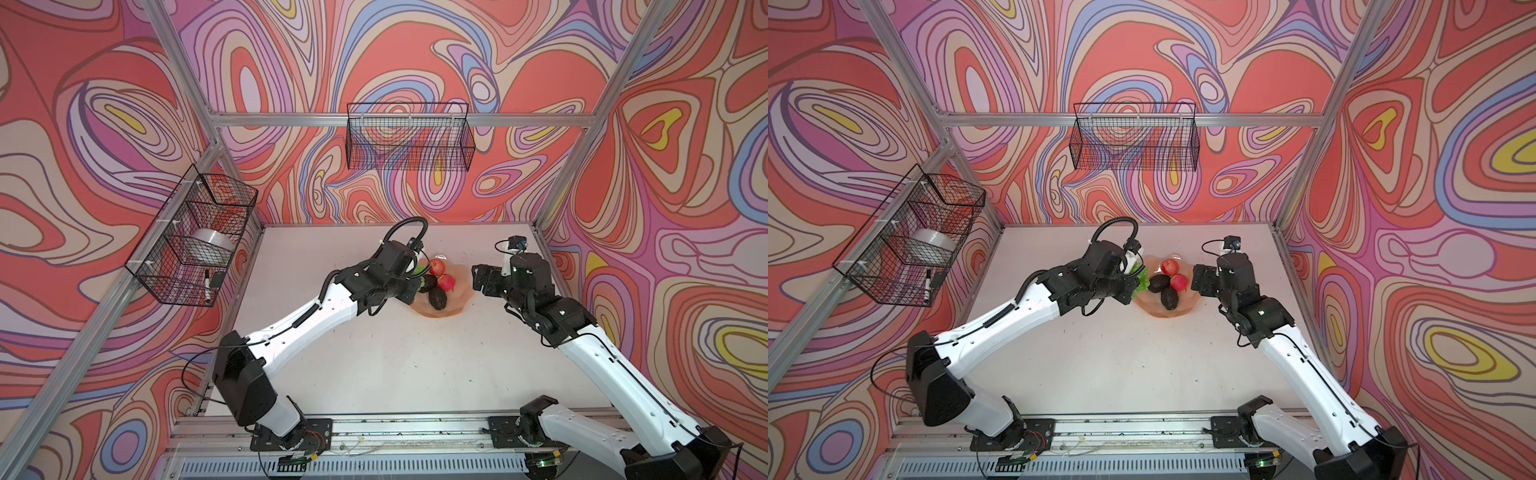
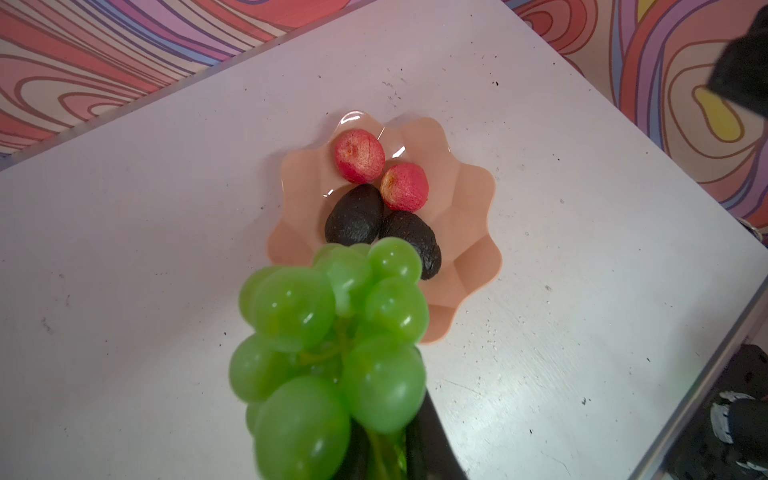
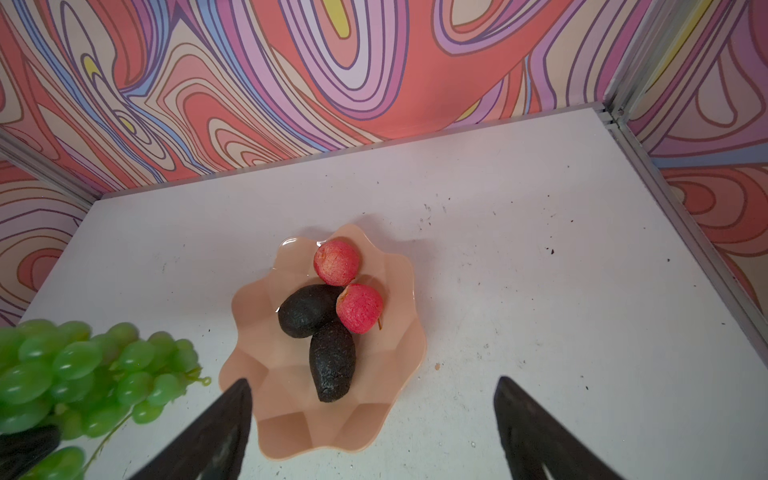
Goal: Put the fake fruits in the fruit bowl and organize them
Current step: 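Carry the grapes with the left gripper over the bowl and lower them, then open the left gripper to release the grapes onto the avocado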
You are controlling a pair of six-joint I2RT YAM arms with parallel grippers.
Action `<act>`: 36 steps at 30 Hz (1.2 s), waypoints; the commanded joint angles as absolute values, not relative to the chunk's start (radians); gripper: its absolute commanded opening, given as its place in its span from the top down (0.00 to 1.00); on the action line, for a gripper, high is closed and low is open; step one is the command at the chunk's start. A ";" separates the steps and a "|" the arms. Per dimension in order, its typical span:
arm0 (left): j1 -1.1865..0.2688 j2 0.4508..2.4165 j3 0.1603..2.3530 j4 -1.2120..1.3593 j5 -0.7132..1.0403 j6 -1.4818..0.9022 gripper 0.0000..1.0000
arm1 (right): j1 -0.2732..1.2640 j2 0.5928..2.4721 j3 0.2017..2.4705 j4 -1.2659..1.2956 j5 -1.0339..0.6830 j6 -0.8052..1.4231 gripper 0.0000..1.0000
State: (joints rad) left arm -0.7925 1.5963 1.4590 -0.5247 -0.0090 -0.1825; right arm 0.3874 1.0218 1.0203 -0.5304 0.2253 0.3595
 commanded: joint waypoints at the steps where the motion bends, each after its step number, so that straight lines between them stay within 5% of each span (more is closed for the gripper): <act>1: -0.785 1.674 1.516 -0.428 0.035 -0.134 0.85 | 0.386 0.994 0.998 -0.548 0.248 0.355 0.06; 15: -0.775 1.951 1.552 -0.229 0.079 -0.155 0.80 | 0.386 0.977 0.976 -0.560 0.240 0.360 0.06; 23: -0.775 1.958 1.490 -0.258 0.056 -0.197 0.46 | 0.386 0.991 0.982 -0.554 0.237 0.360 0.06; 36: -0.775 1.868 1.386 -0.304 0.000 -0.237 0.29 | 0.386 0.996 0.986 -0.549 0.225 0.365 0.06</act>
State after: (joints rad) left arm -0.7788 1.9198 1.3964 -0.2840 0.0322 -0.2180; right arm 0.3874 0.9913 0.9878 -0.5503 0.2310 0.3603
